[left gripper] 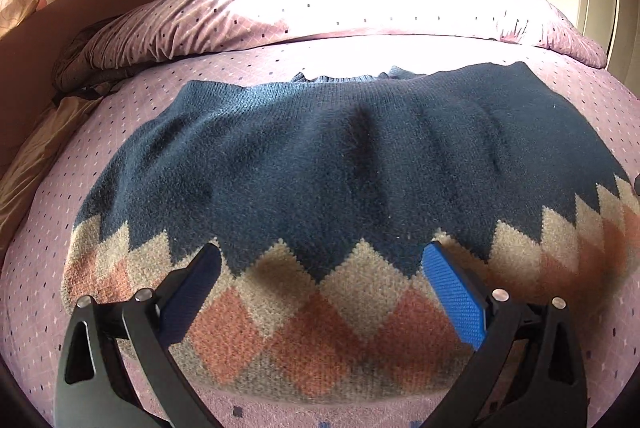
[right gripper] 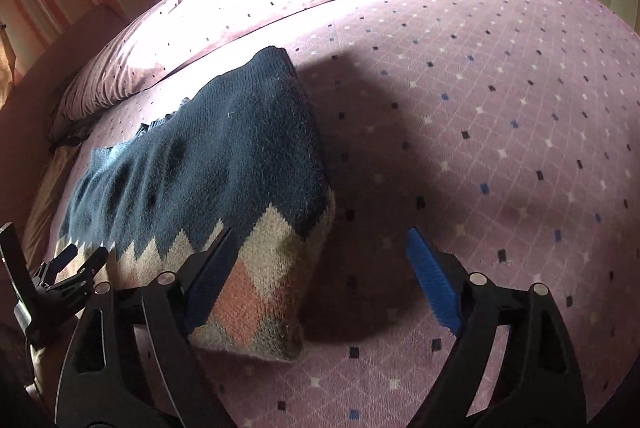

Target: Fold small clothes

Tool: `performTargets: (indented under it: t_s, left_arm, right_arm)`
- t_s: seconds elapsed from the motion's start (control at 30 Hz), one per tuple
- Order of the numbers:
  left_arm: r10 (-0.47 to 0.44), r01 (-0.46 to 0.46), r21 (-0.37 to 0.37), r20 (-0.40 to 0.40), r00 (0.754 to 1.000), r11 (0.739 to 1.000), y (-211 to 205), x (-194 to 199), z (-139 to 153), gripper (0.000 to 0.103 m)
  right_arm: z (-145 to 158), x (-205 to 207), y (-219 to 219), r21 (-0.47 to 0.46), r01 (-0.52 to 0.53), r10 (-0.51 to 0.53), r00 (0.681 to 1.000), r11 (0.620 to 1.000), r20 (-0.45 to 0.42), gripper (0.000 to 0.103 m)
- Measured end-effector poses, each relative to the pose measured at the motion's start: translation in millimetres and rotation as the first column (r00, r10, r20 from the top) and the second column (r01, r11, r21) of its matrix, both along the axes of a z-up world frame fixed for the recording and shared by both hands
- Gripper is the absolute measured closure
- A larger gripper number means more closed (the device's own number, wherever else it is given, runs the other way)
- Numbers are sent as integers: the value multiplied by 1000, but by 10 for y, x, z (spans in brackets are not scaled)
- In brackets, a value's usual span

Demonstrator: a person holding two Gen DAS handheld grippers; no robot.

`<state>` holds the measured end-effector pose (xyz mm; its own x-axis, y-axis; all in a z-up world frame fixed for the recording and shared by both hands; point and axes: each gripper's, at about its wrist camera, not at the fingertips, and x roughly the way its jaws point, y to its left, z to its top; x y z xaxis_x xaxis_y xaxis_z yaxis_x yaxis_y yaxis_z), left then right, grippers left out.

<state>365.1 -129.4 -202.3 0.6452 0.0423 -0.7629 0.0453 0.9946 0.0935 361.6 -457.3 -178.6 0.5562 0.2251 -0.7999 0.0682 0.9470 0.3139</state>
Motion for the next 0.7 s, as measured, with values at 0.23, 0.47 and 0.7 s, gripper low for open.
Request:
performTargets:
  t_s: [0.23, 0.47, 0.7]
  left_arm:
    - [-13, 13, 40, -9, 1000, 999, -57, 6, -104, 1]
    - [-22, 22, 51, 0, 1000, 998, -34, 6, -136, 1]
    - [-7, 7, 21, 1, 1000, 1000, -2, -10, -146, 1]
  right_arm:
    - [-152, 109, 202, 81, -78, 83, 995, 994, -56, 24]
    - [-419, 259, 277, 156, -76, 98, 986, 985, -138, 28]
    - [-336, 250, 443, 117, -119, 132, 986, 986, -103, 61]
